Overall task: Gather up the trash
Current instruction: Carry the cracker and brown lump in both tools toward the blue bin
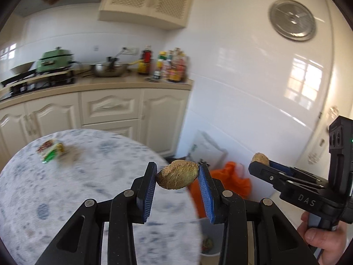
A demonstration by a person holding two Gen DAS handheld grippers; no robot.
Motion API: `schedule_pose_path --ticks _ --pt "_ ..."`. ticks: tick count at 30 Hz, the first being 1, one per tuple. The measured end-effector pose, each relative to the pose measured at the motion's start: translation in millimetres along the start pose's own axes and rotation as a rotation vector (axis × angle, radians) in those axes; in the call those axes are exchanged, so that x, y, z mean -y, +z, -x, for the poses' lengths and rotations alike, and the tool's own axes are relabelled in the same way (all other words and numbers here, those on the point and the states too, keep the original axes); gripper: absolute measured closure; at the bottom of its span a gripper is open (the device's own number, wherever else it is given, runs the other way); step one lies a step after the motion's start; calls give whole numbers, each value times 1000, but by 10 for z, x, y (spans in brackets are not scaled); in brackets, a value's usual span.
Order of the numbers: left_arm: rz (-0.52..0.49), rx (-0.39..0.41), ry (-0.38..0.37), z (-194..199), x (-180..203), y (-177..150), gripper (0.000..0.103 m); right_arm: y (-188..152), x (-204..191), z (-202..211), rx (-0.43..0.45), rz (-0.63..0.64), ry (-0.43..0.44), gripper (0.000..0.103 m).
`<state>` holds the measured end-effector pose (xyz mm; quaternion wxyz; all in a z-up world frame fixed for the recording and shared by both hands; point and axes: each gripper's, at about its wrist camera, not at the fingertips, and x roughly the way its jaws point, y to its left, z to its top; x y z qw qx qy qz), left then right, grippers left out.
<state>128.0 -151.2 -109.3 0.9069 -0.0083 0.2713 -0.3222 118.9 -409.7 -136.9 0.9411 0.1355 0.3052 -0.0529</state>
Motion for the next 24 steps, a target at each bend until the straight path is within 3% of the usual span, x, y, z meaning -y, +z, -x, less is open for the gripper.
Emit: schedule_pose_path --ticks 13,24 --pt "-102 -189 -154 -858 864 -188 69 -479 1241 208 -57 -187 -200 58" --pt "-157 -359 -213 -1865 1564 -259 69 -814 1967 -172 -148 -320 -233 58"
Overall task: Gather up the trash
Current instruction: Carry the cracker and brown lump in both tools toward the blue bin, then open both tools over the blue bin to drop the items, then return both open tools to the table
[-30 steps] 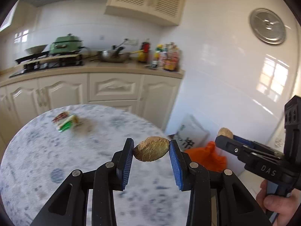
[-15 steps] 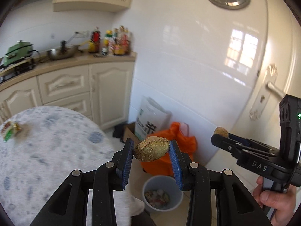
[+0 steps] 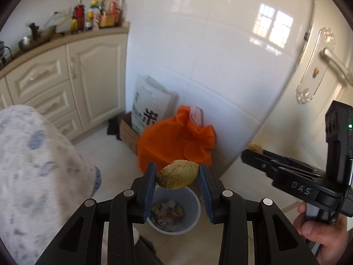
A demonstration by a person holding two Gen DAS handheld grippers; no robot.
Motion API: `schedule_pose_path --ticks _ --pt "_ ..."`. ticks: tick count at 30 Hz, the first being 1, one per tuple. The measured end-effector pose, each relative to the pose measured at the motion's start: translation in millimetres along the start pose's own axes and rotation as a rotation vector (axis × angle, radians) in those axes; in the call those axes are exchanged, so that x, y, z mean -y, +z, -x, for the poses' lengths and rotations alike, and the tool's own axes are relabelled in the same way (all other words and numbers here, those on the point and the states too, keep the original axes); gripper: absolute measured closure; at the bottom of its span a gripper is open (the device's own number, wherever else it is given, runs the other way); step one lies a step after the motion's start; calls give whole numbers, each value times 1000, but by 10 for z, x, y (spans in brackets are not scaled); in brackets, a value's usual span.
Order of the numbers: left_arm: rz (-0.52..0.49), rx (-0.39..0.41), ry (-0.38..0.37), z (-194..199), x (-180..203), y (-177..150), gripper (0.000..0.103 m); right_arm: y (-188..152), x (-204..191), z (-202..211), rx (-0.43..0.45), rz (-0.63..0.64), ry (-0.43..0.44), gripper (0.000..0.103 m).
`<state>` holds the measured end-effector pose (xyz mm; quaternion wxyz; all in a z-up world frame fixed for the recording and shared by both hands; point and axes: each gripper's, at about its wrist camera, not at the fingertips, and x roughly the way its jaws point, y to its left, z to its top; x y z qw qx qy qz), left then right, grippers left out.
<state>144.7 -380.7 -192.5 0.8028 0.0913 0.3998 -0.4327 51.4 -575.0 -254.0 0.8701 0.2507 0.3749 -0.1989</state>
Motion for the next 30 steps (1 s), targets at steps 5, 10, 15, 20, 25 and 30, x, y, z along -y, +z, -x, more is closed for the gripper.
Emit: schedule_pose_path --ticks 5,10,15,20,25,30 --pt "22 -76 -41 -565 -46 213 69 0 143 -287 -46 -40 5 58" --pt "10 -164 -53 -1108 -159 427 67 -12 309 -557 -84 -101 17 51" --pt "0 -183 19 -1397 -184 568 11 -25 384 -623 -85 -133 2 24" --pt "4 -166 68 -1367 -144 596 1 -3 417 -602 -70 -157 -29 0" --pt "21 -132 77 -1182 -99 496 2 4 392 -558 -76 -163 -59 0" --pt "26 -82 67 -844 -149 375 1 38 305 -420 -59 -157 -57 0"
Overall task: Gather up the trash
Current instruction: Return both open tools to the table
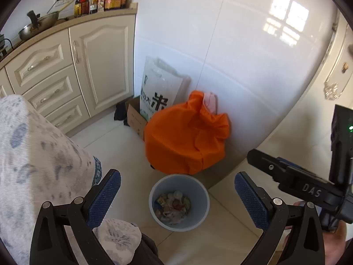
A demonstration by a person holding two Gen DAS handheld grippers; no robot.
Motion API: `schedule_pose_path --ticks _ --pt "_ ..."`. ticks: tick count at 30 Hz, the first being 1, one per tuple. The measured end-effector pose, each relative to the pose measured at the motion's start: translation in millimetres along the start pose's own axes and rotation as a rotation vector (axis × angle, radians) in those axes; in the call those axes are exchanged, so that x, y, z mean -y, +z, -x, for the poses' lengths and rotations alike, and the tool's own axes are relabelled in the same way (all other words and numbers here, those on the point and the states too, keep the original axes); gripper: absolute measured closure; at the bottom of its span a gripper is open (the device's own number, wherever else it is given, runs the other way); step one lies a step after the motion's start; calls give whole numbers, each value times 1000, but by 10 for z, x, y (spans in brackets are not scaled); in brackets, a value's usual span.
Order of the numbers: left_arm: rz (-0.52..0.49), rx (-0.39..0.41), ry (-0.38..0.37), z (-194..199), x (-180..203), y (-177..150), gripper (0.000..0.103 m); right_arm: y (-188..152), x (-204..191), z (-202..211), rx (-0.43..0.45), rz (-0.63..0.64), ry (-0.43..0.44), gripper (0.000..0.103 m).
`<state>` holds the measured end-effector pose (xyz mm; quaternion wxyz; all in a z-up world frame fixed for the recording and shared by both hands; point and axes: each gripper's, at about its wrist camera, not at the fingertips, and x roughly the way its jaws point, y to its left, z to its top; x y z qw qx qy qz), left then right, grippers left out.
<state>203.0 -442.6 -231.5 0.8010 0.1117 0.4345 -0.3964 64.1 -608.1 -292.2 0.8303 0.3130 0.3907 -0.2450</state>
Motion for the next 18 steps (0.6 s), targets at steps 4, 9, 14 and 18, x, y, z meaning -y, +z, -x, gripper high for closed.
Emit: schedule_pose_path --ticks 4,9,14,18 --pt "7 50 -5 257 -40 -41 1 22 -137 133 16 26 4 0" --pt "24 120 -7 710 -194 -173 1 53 -391 352 50 71 19 0" --pt "48 189 3 1203 -386 -324 1 56 -713 547 80 126 42 0" --pt "69 246 25 1647 -565 -485 1 54 -1020 690 103 176 67 0"
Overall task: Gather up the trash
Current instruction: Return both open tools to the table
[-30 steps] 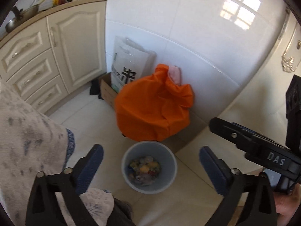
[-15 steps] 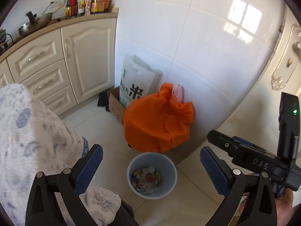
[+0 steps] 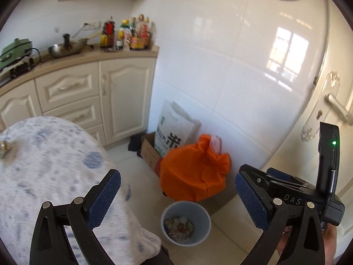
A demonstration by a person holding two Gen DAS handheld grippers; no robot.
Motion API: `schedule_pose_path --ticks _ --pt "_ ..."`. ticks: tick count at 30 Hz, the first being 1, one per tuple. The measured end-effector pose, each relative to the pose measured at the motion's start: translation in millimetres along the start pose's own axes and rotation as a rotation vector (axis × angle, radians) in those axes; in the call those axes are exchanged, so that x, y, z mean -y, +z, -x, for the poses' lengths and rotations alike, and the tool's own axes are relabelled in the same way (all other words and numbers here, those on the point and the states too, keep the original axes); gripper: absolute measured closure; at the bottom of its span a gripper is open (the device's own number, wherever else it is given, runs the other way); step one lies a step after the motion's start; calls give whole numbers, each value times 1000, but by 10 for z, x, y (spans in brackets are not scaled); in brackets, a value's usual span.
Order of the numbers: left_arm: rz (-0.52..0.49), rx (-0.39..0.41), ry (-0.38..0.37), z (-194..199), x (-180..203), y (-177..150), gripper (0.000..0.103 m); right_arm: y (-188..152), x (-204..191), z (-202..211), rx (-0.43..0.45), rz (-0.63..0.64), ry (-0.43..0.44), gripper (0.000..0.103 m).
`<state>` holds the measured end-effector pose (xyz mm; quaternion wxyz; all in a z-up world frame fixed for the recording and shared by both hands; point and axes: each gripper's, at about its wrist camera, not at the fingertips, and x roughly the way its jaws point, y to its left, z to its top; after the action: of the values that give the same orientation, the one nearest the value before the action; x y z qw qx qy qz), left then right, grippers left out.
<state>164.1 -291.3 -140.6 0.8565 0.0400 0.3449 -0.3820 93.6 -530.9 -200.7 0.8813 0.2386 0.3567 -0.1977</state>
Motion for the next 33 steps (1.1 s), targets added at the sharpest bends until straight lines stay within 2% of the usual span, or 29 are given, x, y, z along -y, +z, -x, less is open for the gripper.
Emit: schedule_pose_path --ticks 5,11,19,25,28,33 --pt "36 71 44 554 -329 -59 1 50 -465 120 26 73 48 0" --pt "87 136 136 1194 -783 -178 1 97 -1124 160 38 174 124 0" --pt "164 197 327 1779 -1527 -405 1 16 -2125 27 19 325 250 0" --pt "240 189 443 1940 -2026 -534 1 -124 -2801 -242 -18 432 317 0" --pt "265 174 486 1883 -2196 -503 1 -169 -3057 -438 -39 473 331 0" --pt "301 121 544 1527 -2553 -254 1 -233 -3429 -861 -79 549 323 0"
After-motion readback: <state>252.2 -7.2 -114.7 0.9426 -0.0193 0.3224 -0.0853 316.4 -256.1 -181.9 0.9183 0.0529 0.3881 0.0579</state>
